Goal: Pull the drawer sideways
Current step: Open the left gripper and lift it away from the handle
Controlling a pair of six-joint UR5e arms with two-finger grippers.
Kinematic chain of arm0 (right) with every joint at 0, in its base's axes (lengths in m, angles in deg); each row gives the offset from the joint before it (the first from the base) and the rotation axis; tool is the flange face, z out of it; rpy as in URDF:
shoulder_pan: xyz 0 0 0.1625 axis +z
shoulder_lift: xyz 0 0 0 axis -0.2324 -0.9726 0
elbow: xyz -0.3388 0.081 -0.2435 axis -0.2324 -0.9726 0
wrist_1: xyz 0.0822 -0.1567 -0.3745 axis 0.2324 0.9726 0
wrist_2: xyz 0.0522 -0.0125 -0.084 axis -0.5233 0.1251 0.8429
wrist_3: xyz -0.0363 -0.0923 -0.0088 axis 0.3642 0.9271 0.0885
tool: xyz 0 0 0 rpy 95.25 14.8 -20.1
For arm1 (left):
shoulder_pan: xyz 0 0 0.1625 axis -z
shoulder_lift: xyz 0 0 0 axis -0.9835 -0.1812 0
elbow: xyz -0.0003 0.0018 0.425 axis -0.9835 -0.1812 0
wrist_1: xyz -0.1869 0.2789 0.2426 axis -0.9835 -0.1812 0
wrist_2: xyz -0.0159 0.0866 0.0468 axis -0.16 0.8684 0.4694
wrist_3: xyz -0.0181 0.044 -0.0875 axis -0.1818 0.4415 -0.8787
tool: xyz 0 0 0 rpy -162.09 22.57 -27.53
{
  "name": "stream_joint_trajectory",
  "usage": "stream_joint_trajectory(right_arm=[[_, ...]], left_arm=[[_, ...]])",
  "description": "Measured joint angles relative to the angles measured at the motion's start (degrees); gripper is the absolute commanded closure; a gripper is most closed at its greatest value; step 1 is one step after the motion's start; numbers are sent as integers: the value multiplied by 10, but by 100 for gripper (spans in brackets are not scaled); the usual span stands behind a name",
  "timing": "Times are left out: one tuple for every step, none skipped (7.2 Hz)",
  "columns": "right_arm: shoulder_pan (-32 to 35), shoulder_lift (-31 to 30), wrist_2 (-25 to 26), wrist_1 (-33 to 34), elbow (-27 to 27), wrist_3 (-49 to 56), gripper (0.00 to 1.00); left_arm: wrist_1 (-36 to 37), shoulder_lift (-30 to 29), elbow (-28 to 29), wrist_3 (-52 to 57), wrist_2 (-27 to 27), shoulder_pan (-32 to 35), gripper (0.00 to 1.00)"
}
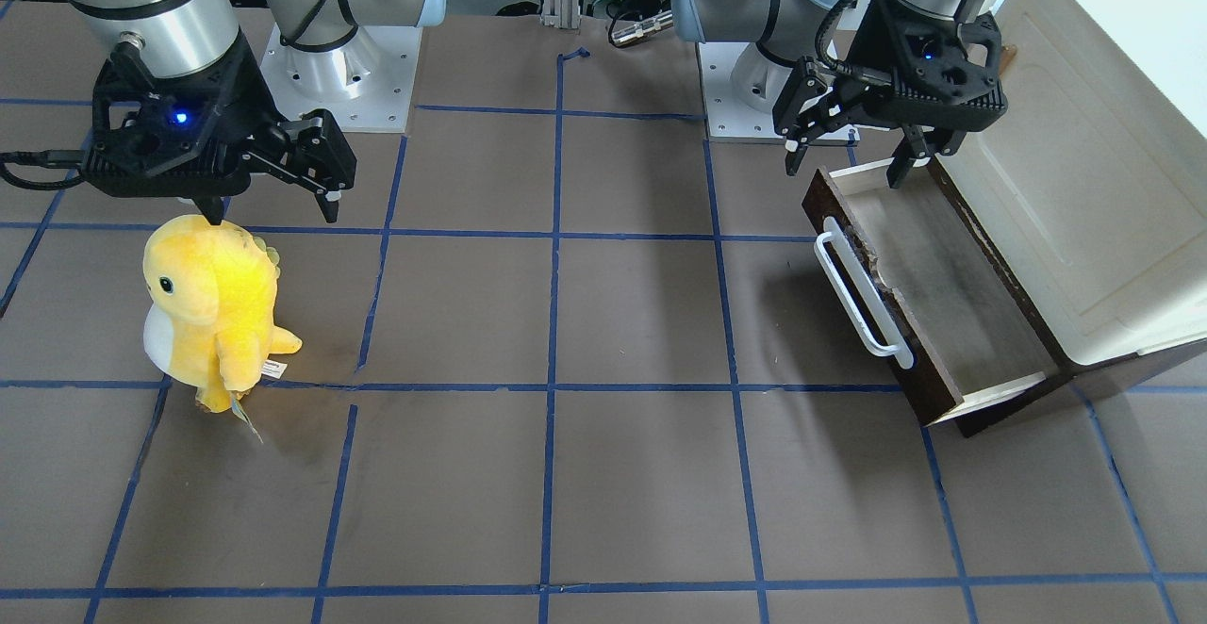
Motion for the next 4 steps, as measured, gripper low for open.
stream_joint_trajectory(right_arm=[[0, 0, 0, 0, 0, 0, 0], [0, 0, 0, 0, 0, 0, 0], [0, 0, 0, 0, 0, 0, 0], [0, 0, 0, 0, 0, 0, 0]], left_arm=[[-3, 3, -1, -3, -1, 0, 0], [-3, 5, -2, -4, -2, 0, 0], [-2, 5, -2, -4, -2, 0, 0], [0, 5, -3, -4, -2, -1, 0]])
